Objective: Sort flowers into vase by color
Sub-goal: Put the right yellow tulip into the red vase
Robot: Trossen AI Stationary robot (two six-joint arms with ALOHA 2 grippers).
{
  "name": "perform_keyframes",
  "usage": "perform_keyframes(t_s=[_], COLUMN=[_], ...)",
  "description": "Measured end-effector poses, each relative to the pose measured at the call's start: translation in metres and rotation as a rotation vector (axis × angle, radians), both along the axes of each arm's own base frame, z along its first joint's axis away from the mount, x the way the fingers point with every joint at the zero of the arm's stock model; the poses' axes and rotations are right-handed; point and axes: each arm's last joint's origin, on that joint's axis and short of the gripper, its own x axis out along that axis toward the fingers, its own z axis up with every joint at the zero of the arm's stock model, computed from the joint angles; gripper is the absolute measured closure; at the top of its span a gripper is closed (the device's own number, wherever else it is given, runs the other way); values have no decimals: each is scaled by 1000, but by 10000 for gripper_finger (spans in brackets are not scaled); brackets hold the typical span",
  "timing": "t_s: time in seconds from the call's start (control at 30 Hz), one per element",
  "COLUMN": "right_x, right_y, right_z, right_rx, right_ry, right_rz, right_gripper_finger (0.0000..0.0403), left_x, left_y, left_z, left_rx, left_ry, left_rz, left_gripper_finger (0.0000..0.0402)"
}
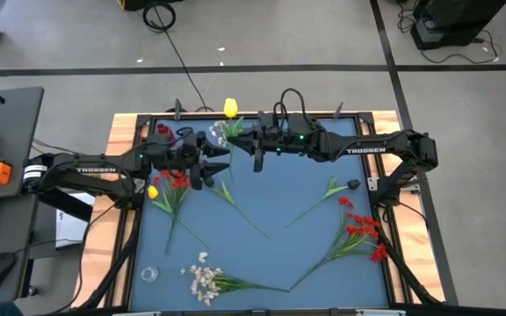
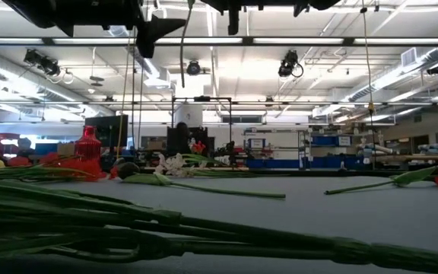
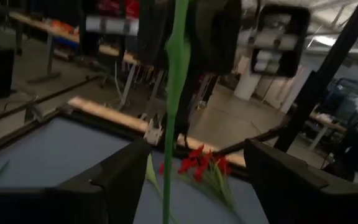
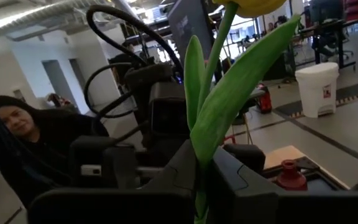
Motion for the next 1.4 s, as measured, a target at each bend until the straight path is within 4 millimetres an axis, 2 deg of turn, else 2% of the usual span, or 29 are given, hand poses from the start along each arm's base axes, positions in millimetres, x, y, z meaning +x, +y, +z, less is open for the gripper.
perform_keyframes(t_s=[0.33,0.77,0.87,1.03,1.13,1.27,1.4], right_x=[0,0,0,0,-2,-17,-48], right_y=[3,4,4,4,2,0,1], right_z=[0,0,0,0,1,11,31], right_rx=[-12,-7,-5,15,18,32,17], right_ry=[1,1,2,6,16,73,145], right_rz=[39,60,61,61,53,39,-15], right_gripper_finger=[375,375,371,357,340,316,306], left_x=[-1,28,28,25,23,10,-11], left_y=[1,6,6,6,6,8,9], left_z=[4,22,23,25,26,30,35], left_rx=[8,63,69,117,123,139,167], left_ry=[-44,41,35,43,49,90,158], left_rz=[4,9,9,12,43,190,367], left_gripper_finger=[225,248,285,379,389,392,393])
